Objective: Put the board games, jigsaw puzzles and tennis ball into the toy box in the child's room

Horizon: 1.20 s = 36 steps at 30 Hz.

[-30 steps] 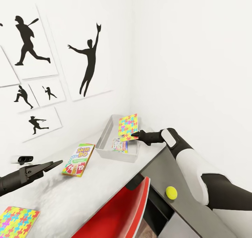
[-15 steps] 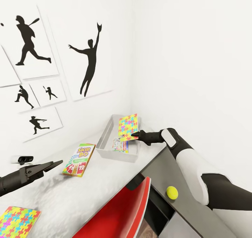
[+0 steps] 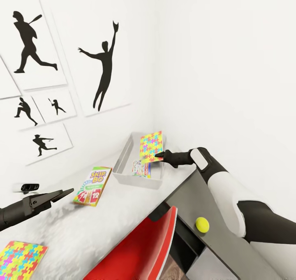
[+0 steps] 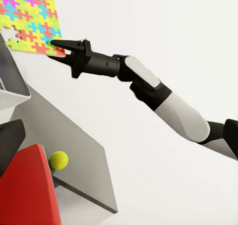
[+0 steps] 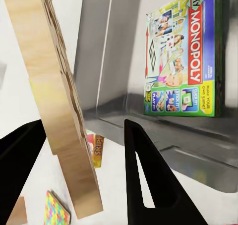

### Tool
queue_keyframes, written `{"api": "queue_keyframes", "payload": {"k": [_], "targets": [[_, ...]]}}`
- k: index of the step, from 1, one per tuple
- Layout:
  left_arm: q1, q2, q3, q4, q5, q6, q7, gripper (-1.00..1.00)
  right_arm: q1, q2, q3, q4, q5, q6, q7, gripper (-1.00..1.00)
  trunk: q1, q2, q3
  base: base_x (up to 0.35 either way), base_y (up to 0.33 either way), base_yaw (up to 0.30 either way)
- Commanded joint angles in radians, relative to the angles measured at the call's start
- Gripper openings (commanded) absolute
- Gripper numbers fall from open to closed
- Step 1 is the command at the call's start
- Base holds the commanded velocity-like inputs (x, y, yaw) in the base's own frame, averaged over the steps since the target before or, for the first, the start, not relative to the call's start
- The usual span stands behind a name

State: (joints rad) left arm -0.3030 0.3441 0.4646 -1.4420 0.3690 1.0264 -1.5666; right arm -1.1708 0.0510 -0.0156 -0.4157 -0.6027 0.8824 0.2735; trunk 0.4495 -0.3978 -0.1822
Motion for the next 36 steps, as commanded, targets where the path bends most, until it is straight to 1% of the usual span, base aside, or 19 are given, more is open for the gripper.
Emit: {"api": "queue_keyframes", "payload": {"k": [1, 10, 18, 23, 30, 36], "targets": [[-0.001, 0.0, 0.0, 0.0, -0.001, 0.011, -0.004, 1.0, -0.004, 0.0, -0.001, 0.001, 0.009, 0.003, 0.006, -1.0, 0.001, -0.002, -0.004, 0.0, 0.0, 0.0], [-0.001, 0.001, 0.0, -0.001, -0.001, 0.011, -0.004, 1.0, -0.034, 0.0, -0.001, 0.005, 0.009, -0.001, 0.004, -1.0, 0.001, -0.002, -0.018, 0.0, 0.0, 0.0], [-0.001, 0.001, 0.0, -0.001, -0.001, 0.011, -0.004, 1.0, -0.037, 0.003, 0.0, 0.005, 0.01, -0.004, 0.006, -1.0, 0.001, -0.002, -0.031, 0.0, 0.0, 0.0], [-0.001, 0.001, 0.0, 0.0, -0.001, 0.011, -0.004, 1.0, -0.037, 0.003, -0.001, 0.004, 0.011, -0.005, 0.006, -1.0, 0.001, -0.002, -0.033, 0.0, 0.0, 0.0], [-0.001, 0.001, 0.001, -0.001, -0.001, 0.011, -0.004, 1.0, -0.036, -0.005, -0.001, 0.004, 0.01, -0.003, 0.006, -1.0, 0.001, -0.002, -0.033, 0.0, 0.0, 0.0], [-0.001, 0.004, 0.004, -0.001, 0.001, 0.013, -0.004, 1.0, -0.036, -0.007, -0.001, 0.003, 0.01, -0.001, 0.006, -1.0, 0.001, -0.002, -0.033, 0.0, 0.0, 0.0]]}}
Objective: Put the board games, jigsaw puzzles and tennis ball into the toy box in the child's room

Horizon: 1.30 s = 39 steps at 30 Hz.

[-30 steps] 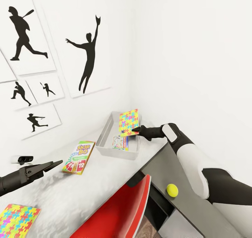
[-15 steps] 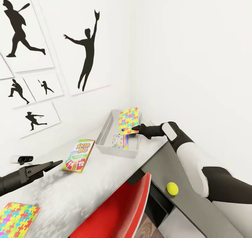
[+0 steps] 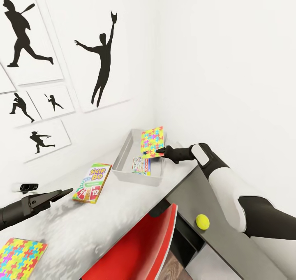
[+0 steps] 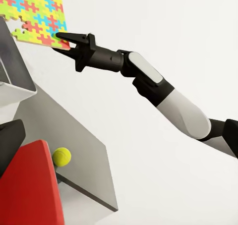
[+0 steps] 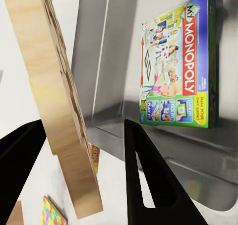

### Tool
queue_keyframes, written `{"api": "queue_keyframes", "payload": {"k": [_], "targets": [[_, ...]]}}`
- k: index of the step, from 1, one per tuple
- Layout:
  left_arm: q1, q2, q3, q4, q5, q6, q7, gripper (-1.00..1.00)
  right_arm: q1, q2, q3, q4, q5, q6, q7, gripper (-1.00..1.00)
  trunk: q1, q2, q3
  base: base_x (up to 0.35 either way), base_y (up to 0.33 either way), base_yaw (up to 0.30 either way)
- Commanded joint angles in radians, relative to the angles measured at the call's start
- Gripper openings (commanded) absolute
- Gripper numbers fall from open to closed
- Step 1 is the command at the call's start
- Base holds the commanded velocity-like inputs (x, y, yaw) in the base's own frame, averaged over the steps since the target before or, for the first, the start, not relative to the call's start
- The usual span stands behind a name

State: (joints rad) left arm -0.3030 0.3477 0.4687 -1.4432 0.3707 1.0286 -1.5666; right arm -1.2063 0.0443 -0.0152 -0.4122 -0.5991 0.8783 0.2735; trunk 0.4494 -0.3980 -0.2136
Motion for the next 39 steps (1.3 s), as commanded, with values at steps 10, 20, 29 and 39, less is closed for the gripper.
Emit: {"api": "queue_keyframes", "payload": {"k": [10, 20, 29, 39], "targets": [[-0.003, 0.0, 0.002, 0.0, 0.002, 0.015, -0.004, 1.0, -0.002, 0.0, -0.002, -0.001, 0.006, 0.009, 0.005, -1.0, 0.001, -0.002, -0.002, 0.0, 0.0, 0.0], [-0.024, 0.014, 0.002, 0.0, 0.003, 0.019, -0.004, 1.0, -0.079, 0.014, -0.003, 0.039, 0.004, 0.014, -0.095, -1.0, 0.001, -0.002, -0.002, 0.0, 0.0, 0.0], [-0.096, 0.056, 0.001, 0.0, 0.005, 0.019, -0.004, 1.0, -0.192, 0.055, -0.021, 0.131, 0.002, 0.009, -0.181, -1.0, 0.001, -0.002, -0.002, 0.0, 0.0, 0.0], [-0.114, 0.071, 0.001, 0.0, 0.005, 0.019, -0.004, 1.0, -0.202, 0.102, -0.036, 0.134, 0.001, 0.01, -0.205, -1.0, 0.001, -0.002, -0.002, 0.0, 0.0, 0.0]]}}
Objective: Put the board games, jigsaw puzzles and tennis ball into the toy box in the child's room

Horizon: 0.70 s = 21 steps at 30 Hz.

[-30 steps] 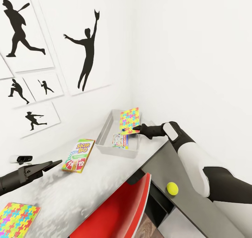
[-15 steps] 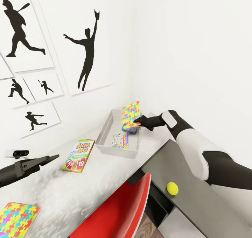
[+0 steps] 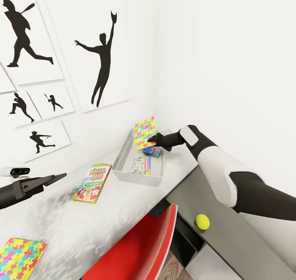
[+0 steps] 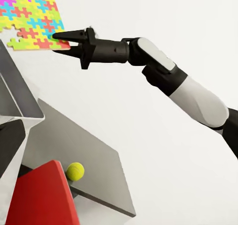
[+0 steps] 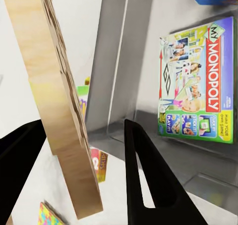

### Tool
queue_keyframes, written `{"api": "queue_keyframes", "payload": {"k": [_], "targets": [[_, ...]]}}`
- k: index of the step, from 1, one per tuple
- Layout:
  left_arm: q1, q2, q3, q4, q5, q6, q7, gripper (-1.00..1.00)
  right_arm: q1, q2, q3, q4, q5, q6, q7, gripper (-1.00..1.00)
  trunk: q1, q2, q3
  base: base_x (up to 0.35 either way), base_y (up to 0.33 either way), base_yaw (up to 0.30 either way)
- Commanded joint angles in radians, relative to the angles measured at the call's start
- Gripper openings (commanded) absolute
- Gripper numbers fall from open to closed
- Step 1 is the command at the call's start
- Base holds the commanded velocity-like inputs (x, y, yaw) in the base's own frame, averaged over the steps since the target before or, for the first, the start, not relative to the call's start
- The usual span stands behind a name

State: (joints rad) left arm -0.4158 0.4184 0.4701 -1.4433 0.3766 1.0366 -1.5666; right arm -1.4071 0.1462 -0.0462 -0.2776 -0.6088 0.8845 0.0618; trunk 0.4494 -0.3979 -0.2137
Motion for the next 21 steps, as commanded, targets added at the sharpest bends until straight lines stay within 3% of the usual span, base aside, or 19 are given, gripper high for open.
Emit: {"api": "queue_keyframes", "payload": {"k": [1, 10, 16, 21], "targets": [[-0.001, 0.002, 0.0, 0.0, -0.001, 0.011, -0.004, 1.0, -0.001, 0.002, -0.005, -0.001, 0.01, 0.004, 0.006, -1.0, 0.001, -0.002, -0.002, 0.0, 0.0, 0.0], [-0.001, 0.004, 0.001, 0.0, -0.001, 0.011, -0.004, 1.0, 0.0, 0.004, -0.014, -0.001, 0.009, 0.002, 0.006, -1.0, 0.001, -0.002, -0.013, 0.0, 0.0, 0.0], [-0.001, 0.004, 0.001, 0.0, -0.001, 0.011, -0.004, 1.0, 0.0, 0.004, -0.067, 0.004, 0.01, 0.004, 0.005, -1.0, 0.001, -0.002, -0.023, 0.0, 0.0, 0.0], [-0.001, 0.004, 0.001, 0.0, -0.001, 0.011, -0.004, 1.0, 0.0, 0.004, -0.081, 0.006, 0.011, 0.005, 0.004, -1.0, 0.001, -0.002, -0.031, 0.0, 0.0, 0.0]]}}
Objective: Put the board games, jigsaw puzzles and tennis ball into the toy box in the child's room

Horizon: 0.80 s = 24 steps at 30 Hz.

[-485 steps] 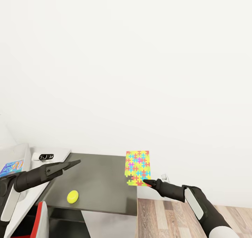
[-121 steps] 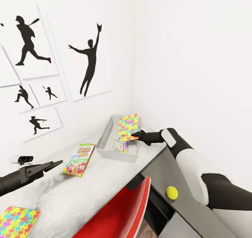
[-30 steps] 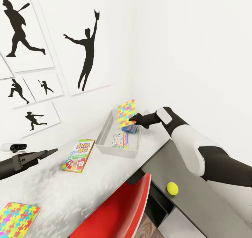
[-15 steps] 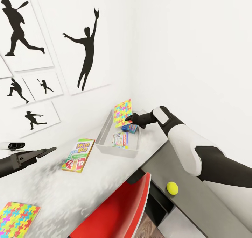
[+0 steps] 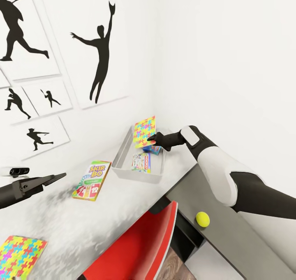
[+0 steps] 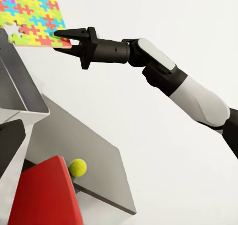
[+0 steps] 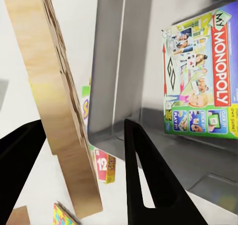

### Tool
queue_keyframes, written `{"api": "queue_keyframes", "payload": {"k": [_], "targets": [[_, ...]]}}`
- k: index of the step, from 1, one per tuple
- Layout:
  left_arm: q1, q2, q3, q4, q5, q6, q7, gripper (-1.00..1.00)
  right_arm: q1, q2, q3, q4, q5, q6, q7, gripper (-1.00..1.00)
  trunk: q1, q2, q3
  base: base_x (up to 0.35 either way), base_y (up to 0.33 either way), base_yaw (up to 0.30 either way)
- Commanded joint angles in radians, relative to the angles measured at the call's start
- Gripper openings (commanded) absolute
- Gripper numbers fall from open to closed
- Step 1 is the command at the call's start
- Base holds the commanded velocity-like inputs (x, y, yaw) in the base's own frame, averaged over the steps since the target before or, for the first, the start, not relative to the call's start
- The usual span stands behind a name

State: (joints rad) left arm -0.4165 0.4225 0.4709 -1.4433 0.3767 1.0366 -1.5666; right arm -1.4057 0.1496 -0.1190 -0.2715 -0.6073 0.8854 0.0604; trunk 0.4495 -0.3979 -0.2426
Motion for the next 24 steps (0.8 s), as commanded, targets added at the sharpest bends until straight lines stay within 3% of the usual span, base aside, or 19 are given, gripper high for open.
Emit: {"api": "queue_keyframes", "payload": {"k": [1, 8, 16, 24], "targets": [[-0.001, 0.0, 0.0, 0.0, -0.001, 0.011, -0.004, 1.0, -0.001, 0.001, -0.008, 0.0, 0.01, 0.004, 0.005, -1.0, 0.001, -0.002, -0.004, 0.0, 0.0, 0.0], [-0.001, 0.001, -0.001, 0.0, -0.001, 0.011, -0.004, 1.0, -0.001, 0.002, -0.011, 0.001, 0.01, 0.004, -0.017, -1.0, 0.001, -0.002, -0.015, 0.0, 0.0, 0.0], [-0.001, 0.001, -0.001, 0.0, -0.001, 0.011, -0.004, 1.0, -0.002, 0.004, -0.012, 0.0, 0.008, 0.007, -0.092, -1.0, 0.001, -0.002, -0.028, 0.0, 0.0, 0.0], [-0.001, 0.001, -0.001, 0.0, -0.001, 0.011, -0.004, 1.0, -0.004, 0.025, -0.013, 0.0, 0.008, 0.007, -0.11, -1.0, 0.001, -0.002, -0.041, 0.0, 0.0, 0.0]]}}
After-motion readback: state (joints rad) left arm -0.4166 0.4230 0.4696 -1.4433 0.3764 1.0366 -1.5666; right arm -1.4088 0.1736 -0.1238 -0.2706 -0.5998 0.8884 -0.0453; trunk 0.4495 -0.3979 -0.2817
